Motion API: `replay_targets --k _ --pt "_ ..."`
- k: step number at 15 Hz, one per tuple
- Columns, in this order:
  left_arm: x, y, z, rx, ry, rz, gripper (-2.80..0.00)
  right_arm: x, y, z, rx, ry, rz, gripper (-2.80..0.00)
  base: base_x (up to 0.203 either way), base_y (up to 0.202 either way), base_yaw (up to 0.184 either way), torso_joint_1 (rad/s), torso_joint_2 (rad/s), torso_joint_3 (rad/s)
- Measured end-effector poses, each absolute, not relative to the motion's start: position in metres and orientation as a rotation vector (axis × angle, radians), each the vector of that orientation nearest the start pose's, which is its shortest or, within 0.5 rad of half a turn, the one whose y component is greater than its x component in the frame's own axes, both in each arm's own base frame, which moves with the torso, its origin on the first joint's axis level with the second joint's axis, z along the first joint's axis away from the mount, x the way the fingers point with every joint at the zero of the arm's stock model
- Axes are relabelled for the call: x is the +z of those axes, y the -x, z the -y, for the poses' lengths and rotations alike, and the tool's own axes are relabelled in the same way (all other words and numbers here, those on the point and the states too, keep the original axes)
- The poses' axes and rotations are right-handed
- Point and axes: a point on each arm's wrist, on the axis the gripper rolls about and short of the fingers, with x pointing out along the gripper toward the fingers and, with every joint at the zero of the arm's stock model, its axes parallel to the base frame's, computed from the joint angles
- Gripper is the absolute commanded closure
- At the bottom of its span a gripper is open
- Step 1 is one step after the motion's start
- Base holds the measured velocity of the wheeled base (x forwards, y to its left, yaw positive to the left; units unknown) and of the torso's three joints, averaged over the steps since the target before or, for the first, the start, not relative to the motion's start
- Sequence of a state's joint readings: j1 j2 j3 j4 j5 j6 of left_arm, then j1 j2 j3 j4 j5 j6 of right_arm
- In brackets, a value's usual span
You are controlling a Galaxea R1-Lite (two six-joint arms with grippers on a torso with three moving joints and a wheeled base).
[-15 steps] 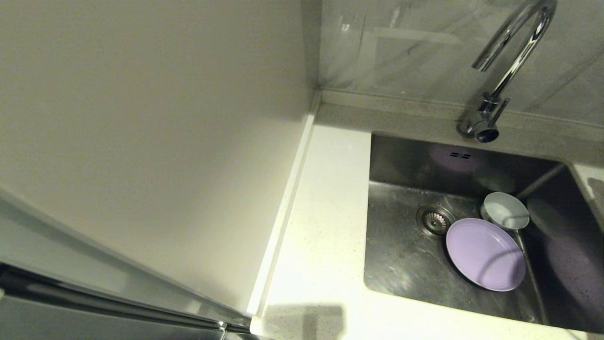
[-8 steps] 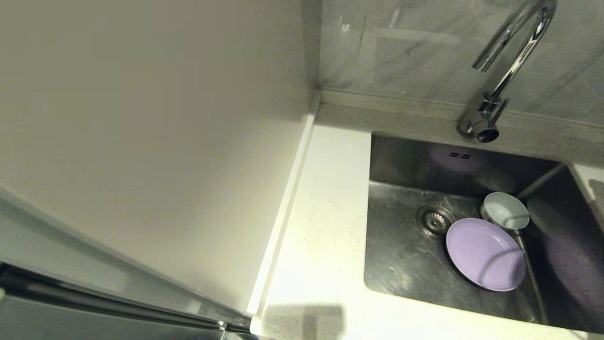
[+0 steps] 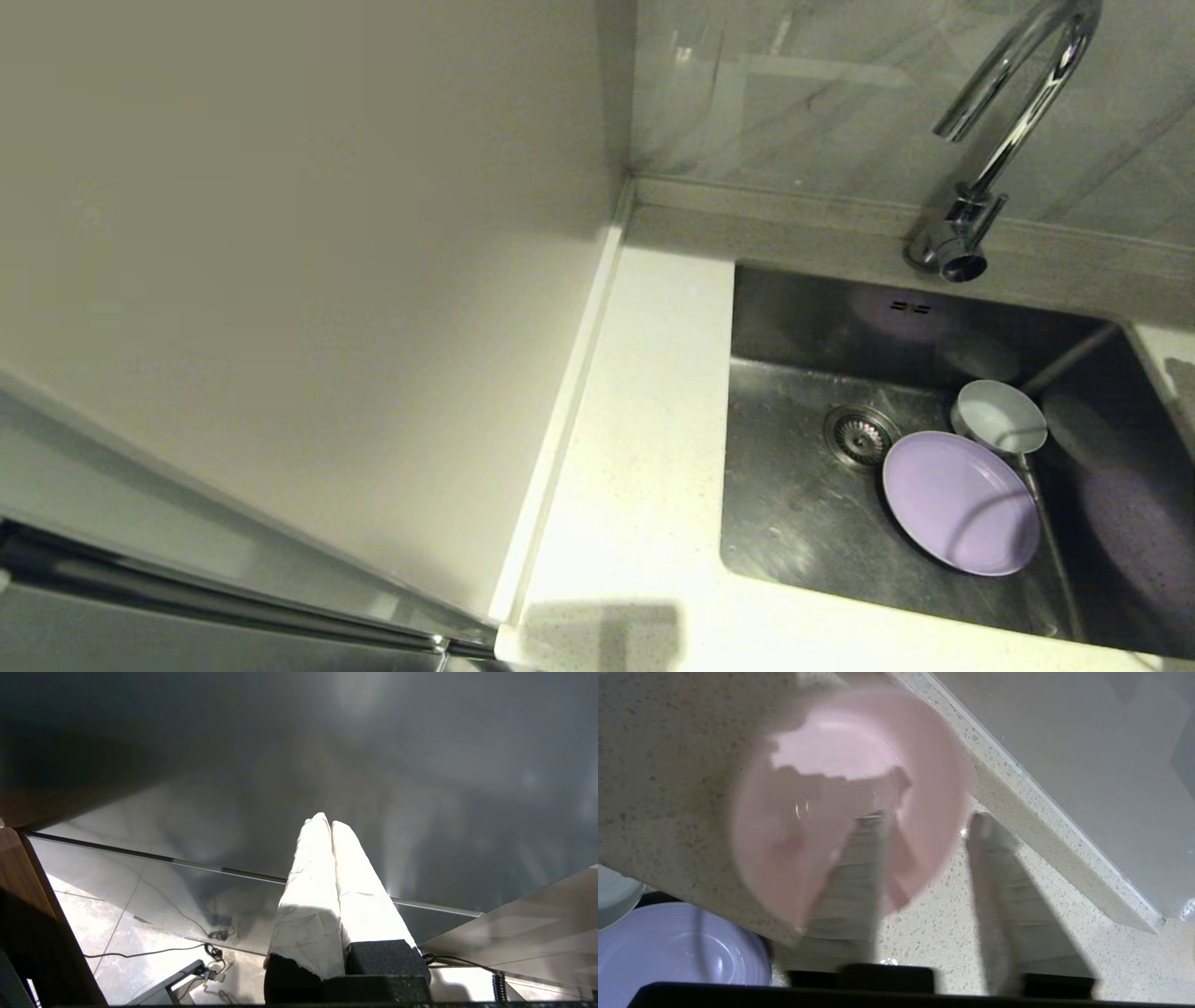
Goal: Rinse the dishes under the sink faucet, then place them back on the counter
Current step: Put a bowl back to the table from the sink
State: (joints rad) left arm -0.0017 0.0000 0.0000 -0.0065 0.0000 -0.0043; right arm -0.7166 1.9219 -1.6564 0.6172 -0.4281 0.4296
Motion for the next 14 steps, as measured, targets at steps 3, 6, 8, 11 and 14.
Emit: replay_targets --k 3,6,8,11,14 --pt "0.076 0.023 0.000 -0.002 0.004 0.007 0.00 0.234 -0.259 0.238 -1.241 -0.497 -0.677 -2.80 0.000 0.000 0.000 0.000 0.00 0.000" --pt "0.076 0.023 0.000 -0.002 0.005 0.007 0.00 0.238 -0.247 0.226 -1.212 -0.504 -0.754 -2.80 0.000 0.000 0.000 0.000 0.00 0.000" --pt "0.076 0.023 0.000 -0.002 0.004 0.006 0.00 0.247 -0.235 0.214 -1.178 -0.464 -0.818 -2.80 0.000 0.000 0.000 0.000 0.00 0.000" --pt "0.076 0.023 0.000 -0.002 0.004 0.006 0.00 0.253 -0.202 0.185 -1.073 -0.319 -1.050 -2.80 0.000 0.000 0.000 0.000 0.00 0.000" --pt "0.076 0.023 0.000 -0.002 0.004 0.007 0.00 0.258 -0.176 0.144 -0.907 -0.198 -1.297 -2.80 0.000 0.000 0.000 0.000 0.00 0.000"
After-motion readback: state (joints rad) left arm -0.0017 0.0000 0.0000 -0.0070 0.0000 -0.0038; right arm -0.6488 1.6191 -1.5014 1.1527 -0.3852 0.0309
